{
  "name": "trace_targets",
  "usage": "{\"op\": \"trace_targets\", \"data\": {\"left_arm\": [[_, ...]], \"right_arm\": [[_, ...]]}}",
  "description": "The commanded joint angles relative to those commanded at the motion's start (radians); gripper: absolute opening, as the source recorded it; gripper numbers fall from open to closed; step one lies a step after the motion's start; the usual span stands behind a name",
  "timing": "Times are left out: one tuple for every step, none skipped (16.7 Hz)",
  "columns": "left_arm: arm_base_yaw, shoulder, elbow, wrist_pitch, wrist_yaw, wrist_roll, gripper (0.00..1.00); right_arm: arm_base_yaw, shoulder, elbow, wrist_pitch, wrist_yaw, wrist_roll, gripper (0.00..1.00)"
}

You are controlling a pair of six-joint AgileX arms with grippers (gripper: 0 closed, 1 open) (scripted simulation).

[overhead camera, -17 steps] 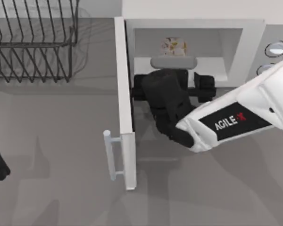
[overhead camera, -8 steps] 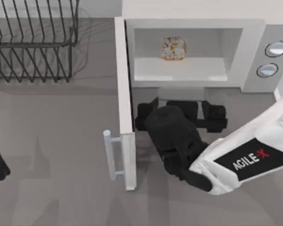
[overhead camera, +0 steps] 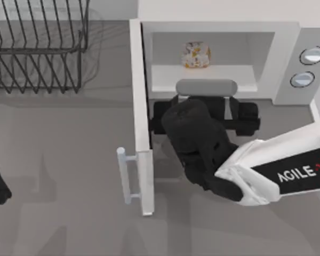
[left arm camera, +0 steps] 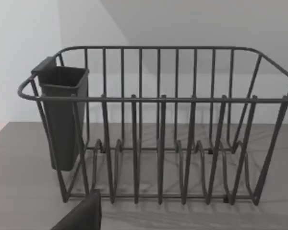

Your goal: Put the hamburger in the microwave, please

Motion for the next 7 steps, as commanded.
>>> {"op": "trace_targets", "data": {"left_arm": [[0.0,0.0,0.0,0.0,0.0,0.0,1.0],[0.0,0.0,0.0,0.0,0.0,0.0,1.0],[0.0,0.0,0.0,0.0,0.0,0.0,1.0],[0.0,0.0,0.0,0.0,0.0,0.0,1.0],[0.0,0.0,0.0,0.0,0.0,0.0,1.0],[0.0,0.0,0.0,0.0,0.0,0.0,1.0],[0.0,0.0,0.0,0.0,0.0,0.0,1.0]], "right_arm": [[-0.001,-0.034,0.011,-0.056,0.0,0.0,1.0],[-0.001,-0.068,0.023,-0.109,-0.001,0.0,1.0],[-0.001,-0.1,0.035,-0.152,-0.001,0.0,1.0],[-0.001,-0.129,0.045,-0.185,-0.002,0.0,1.0],[-0.001,-0.152,0.053,-0.208,-0.002,0.0,1.0],[-0.001,-0.163,0.058,-0.219,-0.002,0.0,1.0],[-0.001,-0.165,0.058,-0.221,-0.002,0.0,1.0]]}}
